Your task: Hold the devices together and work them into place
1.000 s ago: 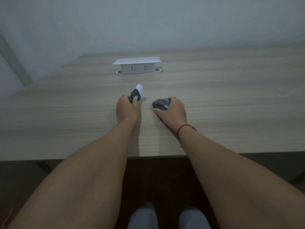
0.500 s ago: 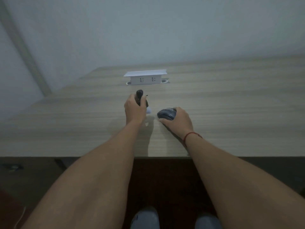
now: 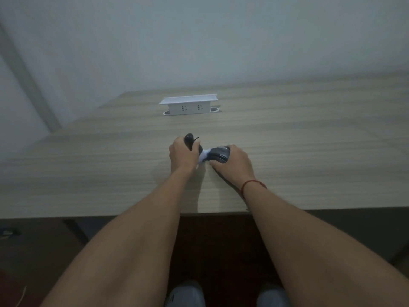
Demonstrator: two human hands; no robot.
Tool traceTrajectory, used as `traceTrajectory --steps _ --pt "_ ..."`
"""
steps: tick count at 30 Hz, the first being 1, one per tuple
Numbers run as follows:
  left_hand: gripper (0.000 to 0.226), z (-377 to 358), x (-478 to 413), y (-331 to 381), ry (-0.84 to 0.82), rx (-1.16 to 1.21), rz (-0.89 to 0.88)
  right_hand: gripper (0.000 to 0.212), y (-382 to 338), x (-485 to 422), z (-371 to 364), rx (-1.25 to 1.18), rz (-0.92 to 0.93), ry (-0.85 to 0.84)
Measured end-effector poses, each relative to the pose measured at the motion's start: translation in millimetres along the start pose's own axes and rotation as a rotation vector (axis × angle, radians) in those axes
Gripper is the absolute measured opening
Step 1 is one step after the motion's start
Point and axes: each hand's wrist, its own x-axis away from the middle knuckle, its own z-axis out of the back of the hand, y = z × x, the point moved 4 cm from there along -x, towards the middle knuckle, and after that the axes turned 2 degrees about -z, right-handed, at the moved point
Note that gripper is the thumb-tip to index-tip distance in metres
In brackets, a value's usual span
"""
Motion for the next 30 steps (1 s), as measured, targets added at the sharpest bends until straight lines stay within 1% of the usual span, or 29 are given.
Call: traceTrajectory --steps 4,6,10,13,16,18,20,23,25,27,28,30 --pt "0.040 3 -5 25 0.037 0.102 -0.058 0.054 -2 1 0 0.044 -0.010 -0.013" --pt "0.036 -4 5 27 0.011 0.125 -0.073 0.049 -2 1 1 0.036 -0.020 -0.011" --pt "0.024 -7 22 1 -0.001 0.088 0.021 0.053 -1 3 0 0.014 -0.019 0.000" --pt "0.024 -1 12 9 -0.011 0.104 -0.026 0.052 -1 4 1 0.025 -0.019 -0.010" --pt "0.026 -5 7 21 -0.062 0.133 -0.086 0.045 -1 3 1 0.029 -0.020 -0.012" --pt "0.025 -9 8 25 -0.088 0.084 -0.121 0.040 -1 3 1 0.026 -0.020 -0.017" --pt "0.026 -11 5 30 -0.125 -0.034 -0.162 0.039 -1 2 2 0.036 -0.010 -0.014" --pt "0.028 -8 -7 38 -0.245 -0.248 -0.170 0.043 -2 2 2 0.053 0.008 -0.018" --pt "0.026 -7 -16 40 -0.311 -0.288 -0.180 0.044 -2 2 1 0.062 0.013 -0.027" --pt "0.026 -7 -20 41 -0.328 -0.254 -0.193 0.043 -1 2 0 0.050 0.006 -0.030" --pt "0.029 -8 -19 40 -0.326 -0.219 -0.183 0.042 0 1 1 0.046 0.002 -0.025" --pt "0.032 -9 -12 34 -0.323 -0.097 -0.116 0.040 -1 1 2 0.053 0.004 -0.017"
